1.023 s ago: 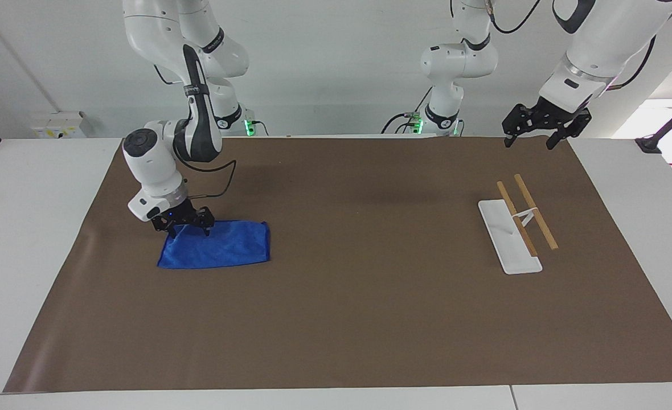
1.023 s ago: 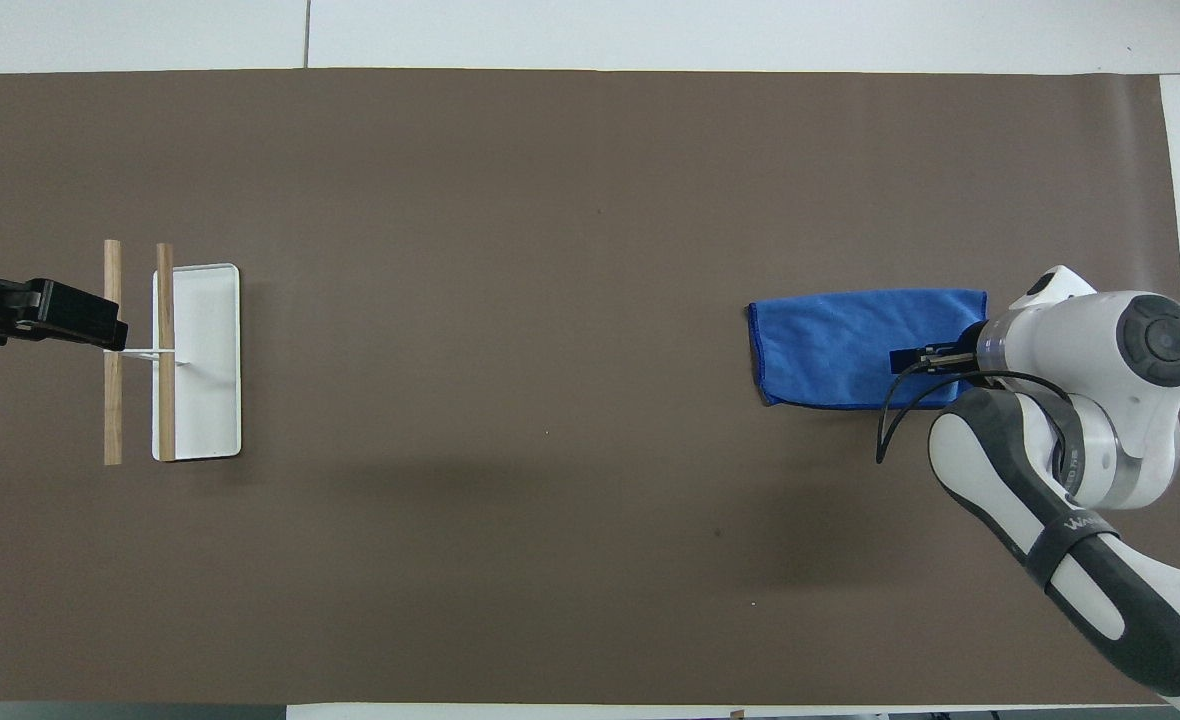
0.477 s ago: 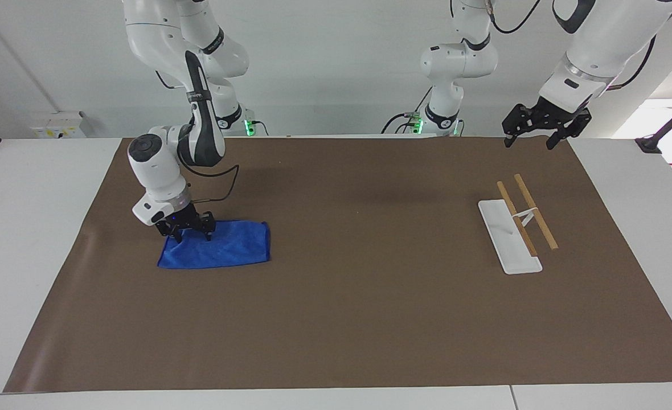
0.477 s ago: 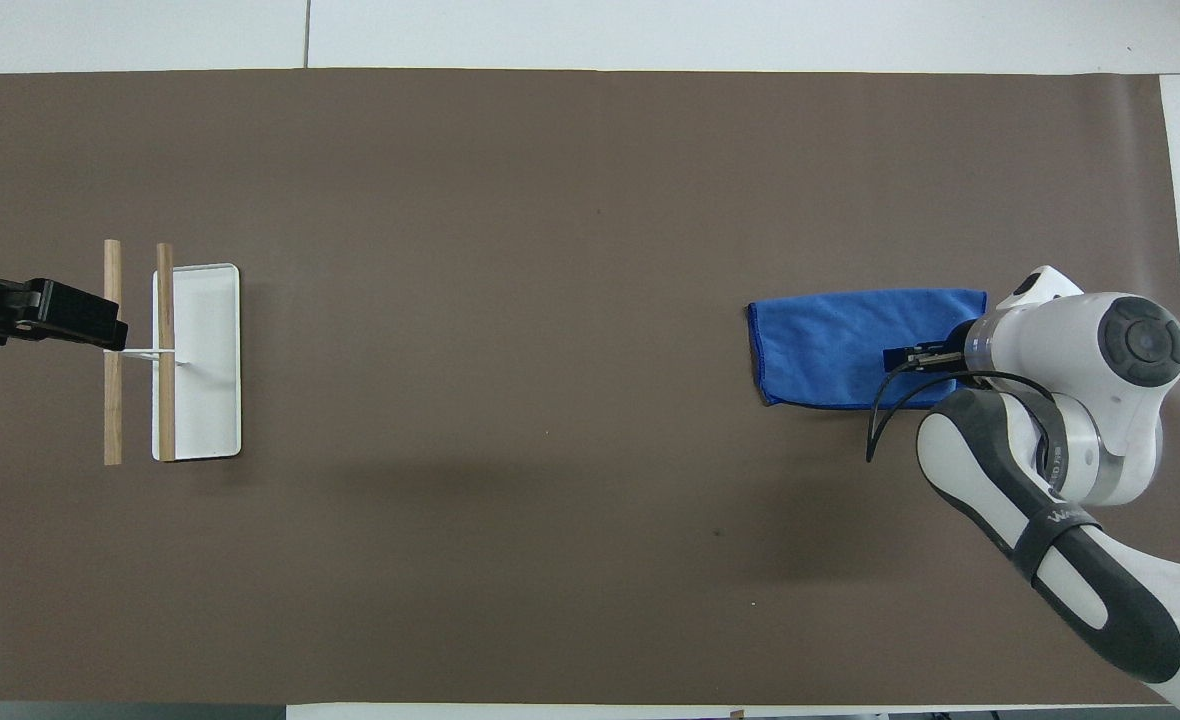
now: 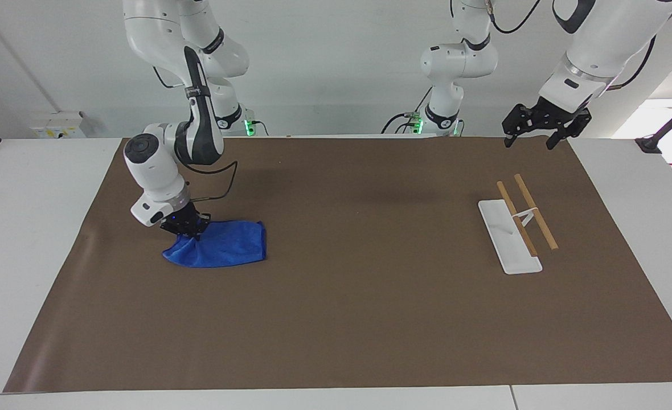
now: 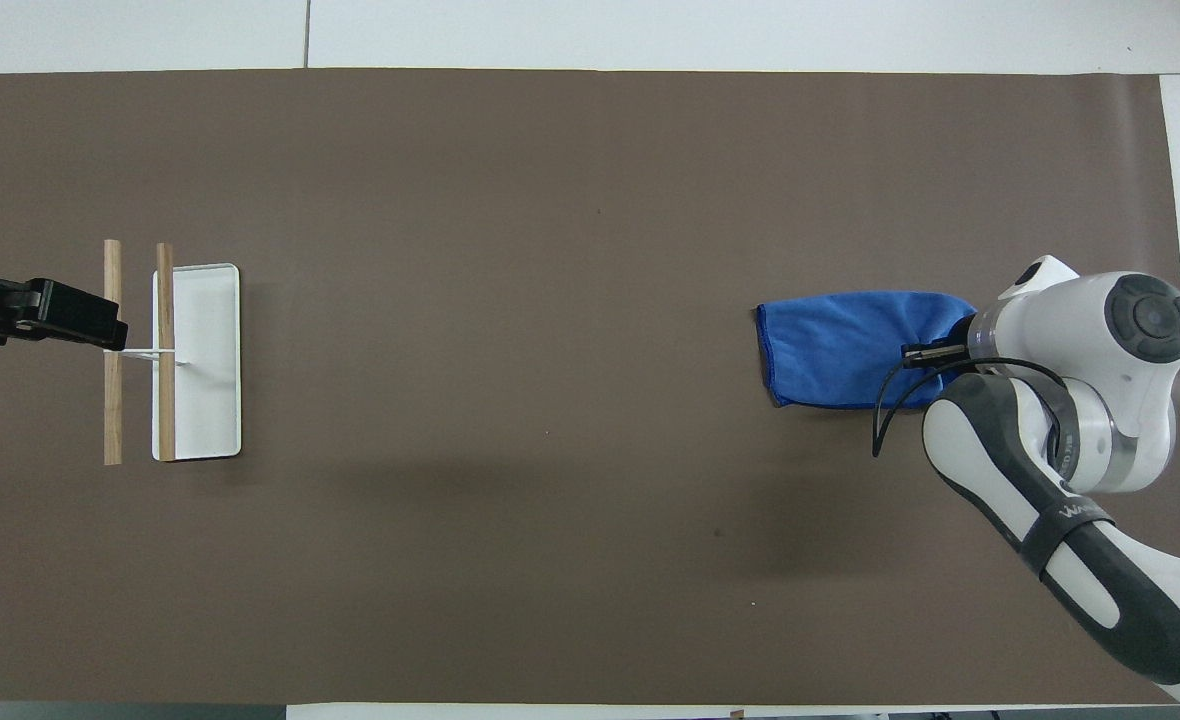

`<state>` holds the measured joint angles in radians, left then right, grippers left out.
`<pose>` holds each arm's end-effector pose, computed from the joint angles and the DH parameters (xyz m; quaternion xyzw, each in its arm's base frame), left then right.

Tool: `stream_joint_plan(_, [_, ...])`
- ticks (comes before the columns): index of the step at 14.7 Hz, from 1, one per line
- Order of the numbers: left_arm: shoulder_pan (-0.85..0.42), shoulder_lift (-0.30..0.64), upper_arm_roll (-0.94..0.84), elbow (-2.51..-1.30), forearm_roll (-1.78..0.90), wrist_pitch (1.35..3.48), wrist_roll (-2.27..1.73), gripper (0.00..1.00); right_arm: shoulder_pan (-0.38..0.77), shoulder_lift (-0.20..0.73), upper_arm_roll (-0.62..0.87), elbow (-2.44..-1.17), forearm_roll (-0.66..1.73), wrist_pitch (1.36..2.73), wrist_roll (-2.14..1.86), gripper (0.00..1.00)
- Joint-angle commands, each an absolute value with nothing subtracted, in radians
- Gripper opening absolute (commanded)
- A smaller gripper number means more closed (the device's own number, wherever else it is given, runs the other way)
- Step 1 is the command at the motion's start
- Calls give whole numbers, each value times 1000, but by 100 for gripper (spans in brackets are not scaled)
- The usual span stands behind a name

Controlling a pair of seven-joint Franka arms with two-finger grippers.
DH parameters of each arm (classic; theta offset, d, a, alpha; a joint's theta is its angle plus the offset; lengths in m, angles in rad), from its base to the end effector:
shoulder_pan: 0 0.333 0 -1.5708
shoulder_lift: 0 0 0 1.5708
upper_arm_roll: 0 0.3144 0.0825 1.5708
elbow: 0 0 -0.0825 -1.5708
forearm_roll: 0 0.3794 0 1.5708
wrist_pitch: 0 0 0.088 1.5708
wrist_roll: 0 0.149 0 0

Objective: Right arm passes towel to left arm to hang
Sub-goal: 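Lift the blue towel with the right gripper toward the rack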

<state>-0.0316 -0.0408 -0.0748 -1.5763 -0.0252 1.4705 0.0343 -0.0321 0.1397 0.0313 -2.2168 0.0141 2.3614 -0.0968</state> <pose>0.5206 -0.0603 0.5919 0.9969 -0.0710 -0.0329 0.0099 0.5408 0.0003 0.2743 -0.9991 -0.0428 -0.0028 0.0070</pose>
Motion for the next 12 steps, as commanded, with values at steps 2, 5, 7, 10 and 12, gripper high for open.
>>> stream_joint_plan(2, [-29,-57,-75,-1591,-9,1483,25,100,-21,111,51,-2074,31,2143,-114,0])
stream_joint_plan(5, [-29,-57,-77,-1592,-9,1483,25,100,-23,94,84,-1932,31,1956,-62,0])
stream_joint_plan(7, [-29,-57,-77,-1592,-9,1483,25,100,-23,97,110,-1823,96,1855,-16,0])
stream_joint_plan(10, [-29,-57,-75,-1592,-9,1483,25,100,-21,100,144,-1750,227,1819,87,0])
stream_joint_plan(12, [-29,-57,-77,-1592,-9,1483,25,100,-21,118,188,-1700,317,1830,217,0])
